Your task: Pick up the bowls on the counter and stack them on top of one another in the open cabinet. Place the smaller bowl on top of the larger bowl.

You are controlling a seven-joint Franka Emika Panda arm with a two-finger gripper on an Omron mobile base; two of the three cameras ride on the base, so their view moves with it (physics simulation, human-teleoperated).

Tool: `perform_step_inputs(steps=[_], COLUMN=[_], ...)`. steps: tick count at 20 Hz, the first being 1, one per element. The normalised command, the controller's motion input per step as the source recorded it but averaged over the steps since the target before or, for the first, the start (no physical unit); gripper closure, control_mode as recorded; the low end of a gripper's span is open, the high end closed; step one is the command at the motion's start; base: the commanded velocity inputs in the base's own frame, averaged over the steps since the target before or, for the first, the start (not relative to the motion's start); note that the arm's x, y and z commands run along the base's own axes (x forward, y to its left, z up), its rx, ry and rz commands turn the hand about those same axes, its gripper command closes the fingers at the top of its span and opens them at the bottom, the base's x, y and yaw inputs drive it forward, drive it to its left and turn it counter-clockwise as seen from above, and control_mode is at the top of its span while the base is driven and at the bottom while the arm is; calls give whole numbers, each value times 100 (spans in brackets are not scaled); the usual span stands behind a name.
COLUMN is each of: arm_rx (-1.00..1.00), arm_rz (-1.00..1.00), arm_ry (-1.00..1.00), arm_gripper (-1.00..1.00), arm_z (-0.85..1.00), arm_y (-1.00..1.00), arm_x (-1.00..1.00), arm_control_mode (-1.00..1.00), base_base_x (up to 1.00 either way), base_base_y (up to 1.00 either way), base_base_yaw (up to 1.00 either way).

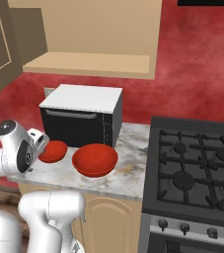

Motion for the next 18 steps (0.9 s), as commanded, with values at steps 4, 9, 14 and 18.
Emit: perform_step_inputs(steps=[4,9,14,18], arm_rx=[0,0,0,0], arm_rz=[0,1,1,1], arm_ry=[-2,0,0,0], arm_gripper=[-100,-100,-100,-100], arm_z=[-23,-28,-29,-27], arm_y=[1,7,10,14], arm_x=[32,32,37,39], arm_control_mode=[-100,-100,-100,-100], base_base_x=[0,0,0,0], base_base_y=[0,0,0,0], base_base_yaw=[0,0,0,0])
